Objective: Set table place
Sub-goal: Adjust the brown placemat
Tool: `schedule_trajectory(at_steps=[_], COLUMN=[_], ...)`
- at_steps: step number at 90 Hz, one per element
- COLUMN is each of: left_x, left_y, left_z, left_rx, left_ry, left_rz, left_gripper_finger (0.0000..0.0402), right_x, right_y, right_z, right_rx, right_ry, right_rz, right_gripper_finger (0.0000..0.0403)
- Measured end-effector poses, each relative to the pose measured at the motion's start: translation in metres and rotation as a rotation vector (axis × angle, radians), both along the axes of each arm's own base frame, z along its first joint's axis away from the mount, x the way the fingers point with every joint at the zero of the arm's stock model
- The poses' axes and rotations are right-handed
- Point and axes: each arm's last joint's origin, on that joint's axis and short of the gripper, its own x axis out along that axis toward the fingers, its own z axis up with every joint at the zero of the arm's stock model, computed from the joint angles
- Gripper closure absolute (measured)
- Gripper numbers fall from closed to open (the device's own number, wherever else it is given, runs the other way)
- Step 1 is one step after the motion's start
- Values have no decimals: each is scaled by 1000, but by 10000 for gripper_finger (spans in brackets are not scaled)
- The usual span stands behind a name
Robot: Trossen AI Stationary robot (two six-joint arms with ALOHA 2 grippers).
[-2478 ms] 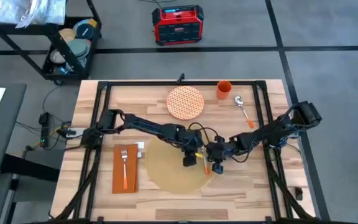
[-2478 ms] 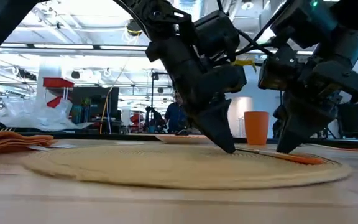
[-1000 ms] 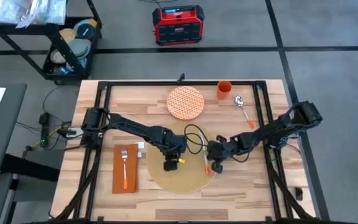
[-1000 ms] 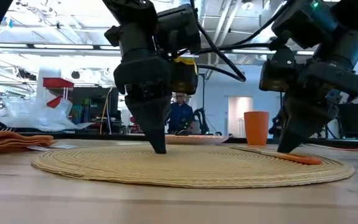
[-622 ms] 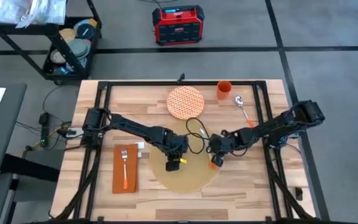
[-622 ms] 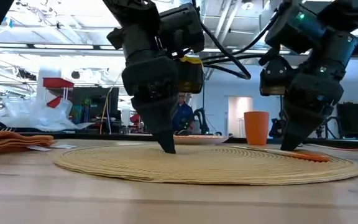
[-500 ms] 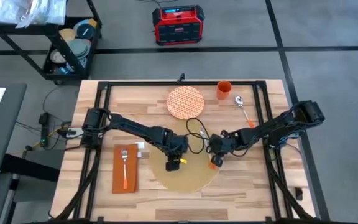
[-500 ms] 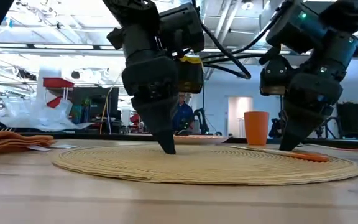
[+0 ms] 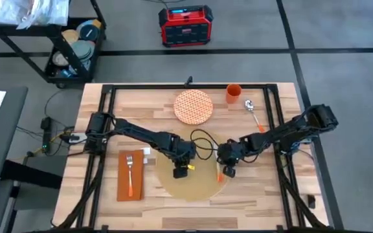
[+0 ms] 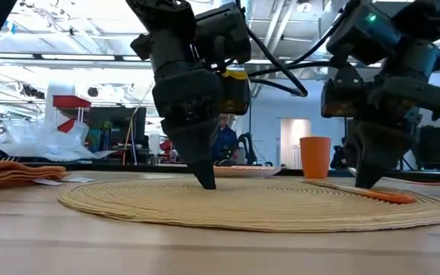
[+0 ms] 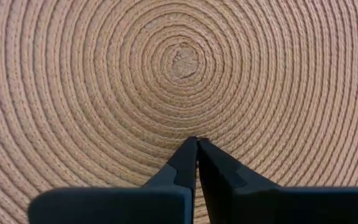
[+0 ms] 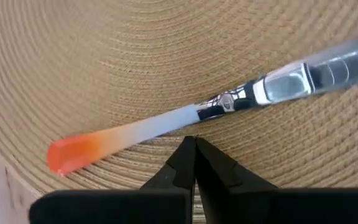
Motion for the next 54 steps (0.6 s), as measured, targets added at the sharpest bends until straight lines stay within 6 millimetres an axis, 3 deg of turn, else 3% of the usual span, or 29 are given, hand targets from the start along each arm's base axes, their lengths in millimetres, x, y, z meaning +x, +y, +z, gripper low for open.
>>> schedule_trajectory(at_steps=[20,39,54], left_x=[0,0,0], left_y=[0,0,0], left_z=[0,0,0], left_rx=[-15,-12,-2], left_ry=[3,2,1], left_rz=[61,54,22], left_gripper_finger=[402,402,402], right_x=[-3,-16,-31], right_y=[-7,-13,-32], right_z=[7,38,54], right_rx=[-96,-244,-397], right_ry=[-33,-132,-107], right_rz=[116,238,236], right_gripper_finger=[403,403,403])
